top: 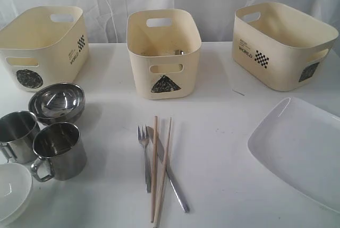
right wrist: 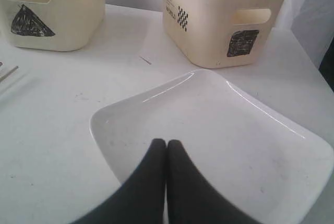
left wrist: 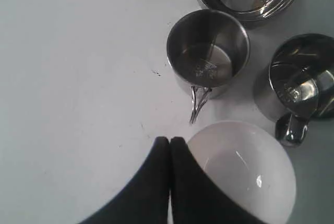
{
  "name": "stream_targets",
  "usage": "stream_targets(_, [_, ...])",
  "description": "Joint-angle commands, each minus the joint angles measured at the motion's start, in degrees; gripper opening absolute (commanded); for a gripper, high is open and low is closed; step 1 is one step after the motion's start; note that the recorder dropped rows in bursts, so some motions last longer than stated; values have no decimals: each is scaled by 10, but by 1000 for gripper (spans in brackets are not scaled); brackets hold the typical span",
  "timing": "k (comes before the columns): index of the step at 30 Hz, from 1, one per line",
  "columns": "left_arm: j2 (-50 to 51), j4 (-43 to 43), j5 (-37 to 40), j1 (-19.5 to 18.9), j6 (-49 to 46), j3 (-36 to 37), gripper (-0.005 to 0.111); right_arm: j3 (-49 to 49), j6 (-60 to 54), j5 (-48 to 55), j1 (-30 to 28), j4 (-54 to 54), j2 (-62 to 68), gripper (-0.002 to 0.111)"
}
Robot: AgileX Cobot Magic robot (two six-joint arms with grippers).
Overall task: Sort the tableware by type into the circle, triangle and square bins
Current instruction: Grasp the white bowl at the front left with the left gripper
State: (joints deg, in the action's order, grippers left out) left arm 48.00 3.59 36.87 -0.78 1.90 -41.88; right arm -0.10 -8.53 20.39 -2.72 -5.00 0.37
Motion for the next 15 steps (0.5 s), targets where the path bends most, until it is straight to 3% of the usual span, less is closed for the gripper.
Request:
stream_targets(1, [92, -23, 25, -3, -12, -40, 13, 1, -2, -3, 0, 3, -4, 0])
stream_targets(8, [197, -27, 26, -3, -31, -38, 68, 1, -2, -3, 0, 3, -4, 0])
stream_targets(15, [250, -101, 64, -3, -74, -38, 68, 1, -2, -3, 0, 3, -4, 0])
